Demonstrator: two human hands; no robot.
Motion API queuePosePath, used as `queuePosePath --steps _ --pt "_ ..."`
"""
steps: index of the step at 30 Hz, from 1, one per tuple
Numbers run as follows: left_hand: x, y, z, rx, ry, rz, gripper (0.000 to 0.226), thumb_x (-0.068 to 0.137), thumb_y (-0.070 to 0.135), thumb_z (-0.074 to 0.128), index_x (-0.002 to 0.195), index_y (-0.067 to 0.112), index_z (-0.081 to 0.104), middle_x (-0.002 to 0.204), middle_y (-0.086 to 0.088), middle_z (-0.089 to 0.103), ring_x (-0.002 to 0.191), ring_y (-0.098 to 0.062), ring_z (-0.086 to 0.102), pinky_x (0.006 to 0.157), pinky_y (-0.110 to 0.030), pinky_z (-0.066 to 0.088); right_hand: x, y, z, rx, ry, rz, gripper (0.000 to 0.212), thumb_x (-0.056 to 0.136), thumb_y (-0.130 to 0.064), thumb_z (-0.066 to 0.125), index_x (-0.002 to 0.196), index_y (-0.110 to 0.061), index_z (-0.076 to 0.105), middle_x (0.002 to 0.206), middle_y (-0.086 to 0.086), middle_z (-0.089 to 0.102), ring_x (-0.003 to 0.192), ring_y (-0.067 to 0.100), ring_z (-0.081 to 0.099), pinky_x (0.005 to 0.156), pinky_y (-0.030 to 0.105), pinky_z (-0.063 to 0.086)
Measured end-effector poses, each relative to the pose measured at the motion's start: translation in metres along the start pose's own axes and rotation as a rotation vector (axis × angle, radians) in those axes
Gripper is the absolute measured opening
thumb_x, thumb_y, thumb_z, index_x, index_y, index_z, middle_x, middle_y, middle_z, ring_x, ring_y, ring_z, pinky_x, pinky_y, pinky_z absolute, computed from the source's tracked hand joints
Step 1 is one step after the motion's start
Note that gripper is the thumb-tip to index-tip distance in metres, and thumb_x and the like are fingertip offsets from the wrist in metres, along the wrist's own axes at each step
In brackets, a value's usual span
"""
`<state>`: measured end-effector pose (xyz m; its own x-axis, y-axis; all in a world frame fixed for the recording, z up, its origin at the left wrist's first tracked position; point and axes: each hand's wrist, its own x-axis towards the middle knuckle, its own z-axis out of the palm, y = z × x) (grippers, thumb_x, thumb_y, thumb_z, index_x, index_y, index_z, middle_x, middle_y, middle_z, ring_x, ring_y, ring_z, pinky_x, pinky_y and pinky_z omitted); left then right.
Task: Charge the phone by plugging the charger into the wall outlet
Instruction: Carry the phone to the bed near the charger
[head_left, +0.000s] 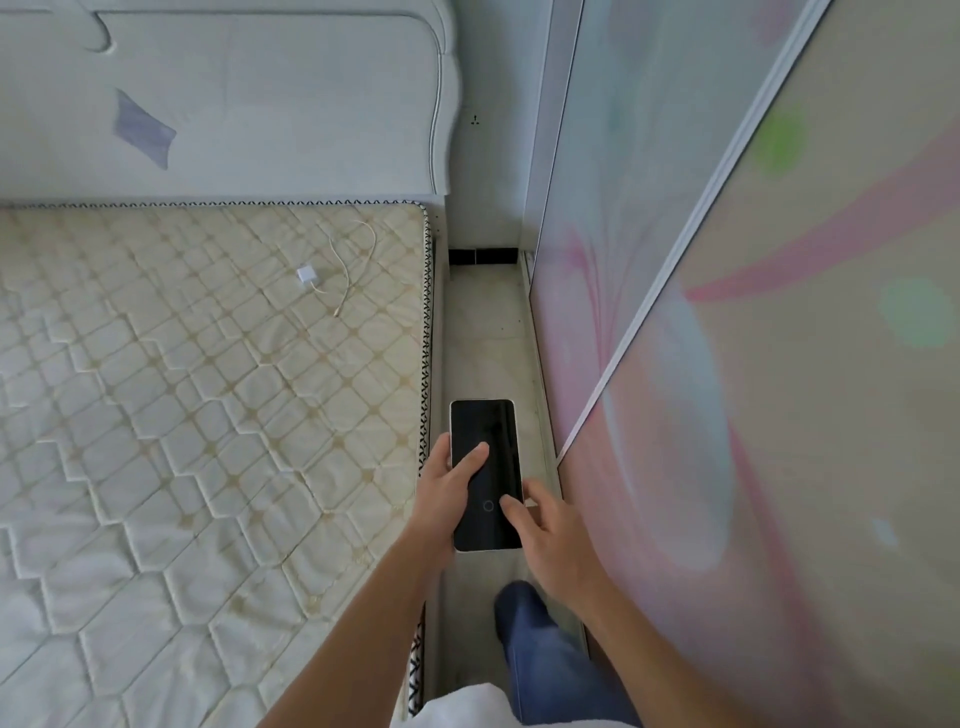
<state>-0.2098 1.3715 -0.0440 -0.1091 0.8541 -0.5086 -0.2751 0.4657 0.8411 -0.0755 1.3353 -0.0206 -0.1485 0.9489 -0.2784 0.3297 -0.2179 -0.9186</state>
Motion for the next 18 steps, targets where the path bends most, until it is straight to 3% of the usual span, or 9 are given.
queuePosePath --steps 7,11,15,18 --pt "0.095 0.045 0.028 -0.014 0.017 0.01 0.016 0.096 0.02 0.063 0.109 0.012 0.061 0.11 -0.025 0.067 0.09 -0.033 0.068 0.087 -0.056 0.056 0.111 -0.009 -0.023 0.037 0.025 -0.01 0.019 0.1 -0.015 0.052 0.081 -0.019 0.055 0.058 -0.018 0.065 0.054 -0.001 0.06 0.049 0.012 0.042" --pt "0.156 0.082 0.055 -0.016 0.03 0.028 0.018 0.095 0.019 0.064 0.111 0.012 0.061 0.112 -0.025 0.067 0.102 -0.044 0.066 0.09 -0.061 0.054 0.179 -0.028 -0.049 0.03 0.027 -0.021 0.023 0.1 -0.013 0.051 0.078 -0.02 0.055 0.054 -0.022 0.062 0.05 -0.004 0.056 0.048 0.009 0.039" --pt "0.203 0.114 0.082 -0.062 0.018 0.038 0.016 0.096 0.015 0.063 0.111 0.011 0.061 0.113 -0.024 0.068 0.092 -0.035 0.069 0.086 -0.055 0.057 0.24 -0.041 -0.075 -0.003 0.052 -0.023 0.028 0.1 -0.018 0.052 0.072 -0.024 0.052 0.051 -0.022 0.058 0.047 -0.003 0.051 0.049 0.011 0.036" --pt "0.228 0.133 0.095 -0.076 0.015 0.04 0.013 0.096 0.015 0.062 0.109 0.013 0.062 0.115 -0.024 0.067 0.1 -0.041 0.068 0.088 -0.057 0.057 0.275 -0.05 -0.088 -0.034 0.078 -0.029 0.038 0.1 -0.016 0.052 0.064 -0.027 0.043 0.047 -0.024 0.054 0.046 -0.004 0.049 0.048 0.011 0.035"
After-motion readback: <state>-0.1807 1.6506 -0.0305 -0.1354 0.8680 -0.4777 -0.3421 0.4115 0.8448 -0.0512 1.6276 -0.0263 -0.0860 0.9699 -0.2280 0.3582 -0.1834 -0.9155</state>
